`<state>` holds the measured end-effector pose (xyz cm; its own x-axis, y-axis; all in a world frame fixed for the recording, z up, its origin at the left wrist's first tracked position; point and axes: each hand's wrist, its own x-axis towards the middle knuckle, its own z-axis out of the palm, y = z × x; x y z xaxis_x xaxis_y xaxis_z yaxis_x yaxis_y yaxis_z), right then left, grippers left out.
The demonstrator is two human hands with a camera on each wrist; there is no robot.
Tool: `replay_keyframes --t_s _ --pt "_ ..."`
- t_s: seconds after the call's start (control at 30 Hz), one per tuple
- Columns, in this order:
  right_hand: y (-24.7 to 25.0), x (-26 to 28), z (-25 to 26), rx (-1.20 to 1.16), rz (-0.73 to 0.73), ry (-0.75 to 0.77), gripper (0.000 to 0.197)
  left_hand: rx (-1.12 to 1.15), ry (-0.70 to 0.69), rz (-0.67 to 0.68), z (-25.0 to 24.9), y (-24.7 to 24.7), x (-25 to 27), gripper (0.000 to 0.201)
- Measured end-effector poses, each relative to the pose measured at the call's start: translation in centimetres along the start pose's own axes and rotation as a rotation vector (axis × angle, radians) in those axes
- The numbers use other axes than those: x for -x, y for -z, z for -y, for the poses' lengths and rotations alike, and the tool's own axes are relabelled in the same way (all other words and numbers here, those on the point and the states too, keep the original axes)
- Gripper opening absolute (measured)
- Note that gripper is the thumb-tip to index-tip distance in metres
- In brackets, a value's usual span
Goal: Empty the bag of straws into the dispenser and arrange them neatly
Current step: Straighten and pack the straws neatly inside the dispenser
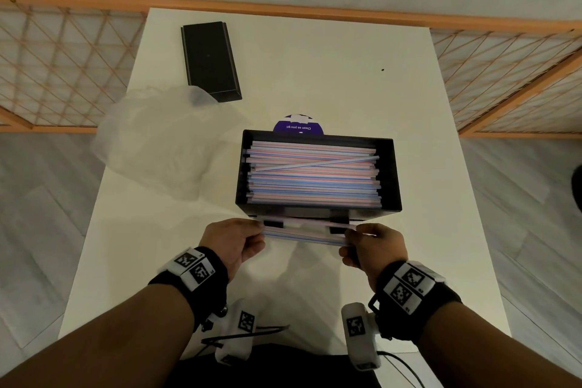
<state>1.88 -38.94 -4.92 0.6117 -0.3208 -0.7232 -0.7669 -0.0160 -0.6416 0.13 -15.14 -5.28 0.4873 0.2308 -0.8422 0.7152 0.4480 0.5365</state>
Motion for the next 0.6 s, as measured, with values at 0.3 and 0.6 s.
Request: replay_keyframes --t_s 0.3,0.6 --pt "-0.61 0.02 0.65 -0.025 -0.024 -0.019 0.011 -0.002 0.016 0.006 -0.05 0.2 -0.32 0.006" --pt "-0.44 -0.02 0.35 -0.021 -0.05 0.002 0.011 -0.002 0.001 0.033 -0.28 0.22 -0.44 0.007"
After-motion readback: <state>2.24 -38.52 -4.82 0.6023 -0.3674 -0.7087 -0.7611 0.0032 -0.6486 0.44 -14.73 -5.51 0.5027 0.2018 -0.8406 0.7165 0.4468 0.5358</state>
